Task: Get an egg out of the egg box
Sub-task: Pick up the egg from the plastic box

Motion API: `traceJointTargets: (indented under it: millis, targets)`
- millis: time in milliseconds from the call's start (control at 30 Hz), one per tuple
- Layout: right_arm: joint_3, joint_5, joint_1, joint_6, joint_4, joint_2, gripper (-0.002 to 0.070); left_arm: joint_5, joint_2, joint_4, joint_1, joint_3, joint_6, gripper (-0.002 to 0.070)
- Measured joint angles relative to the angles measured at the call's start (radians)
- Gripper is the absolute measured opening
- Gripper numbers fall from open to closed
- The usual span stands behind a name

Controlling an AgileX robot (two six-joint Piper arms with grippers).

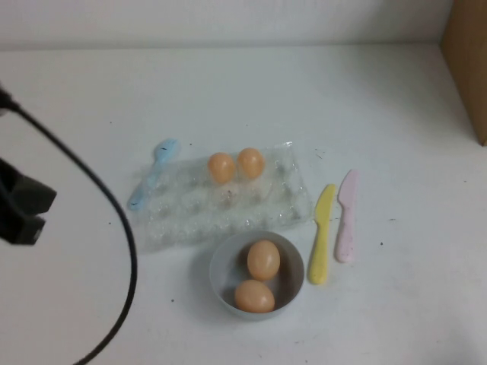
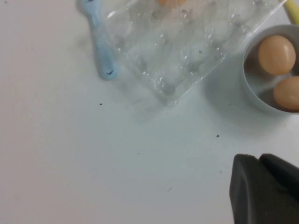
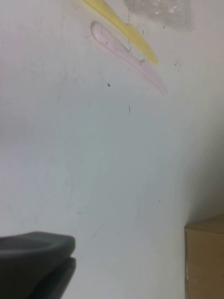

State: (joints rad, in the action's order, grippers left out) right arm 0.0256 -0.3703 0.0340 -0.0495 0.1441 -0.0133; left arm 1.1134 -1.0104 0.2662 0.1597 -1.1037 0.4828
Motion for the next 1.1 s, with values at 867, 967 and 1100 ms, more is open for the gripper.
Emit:
traceJointTargets:
  millis: [867, 967, 1100]
  targets:
    - [0.0, 0.0, 0.0, 0.0, 0.0, 0.0, -0.0017, 0.12, -0.924, -0.294, 0.321, -0.806, 0.152, 0.0057]
    - [0.0, 0.0, 0.0, 0.0, 0.0, 0.0, -0.0017, 0.096, -0.958, -0.294, 0.328, -0.806, 0.196, 0.0176]
    - [0.0, 0.0, 0.0, 0.0, 0.0, 0.0, -0.0017, 0.074, -0.99, -0.294, 0.341, -0.806, 0.219, 0.0403]
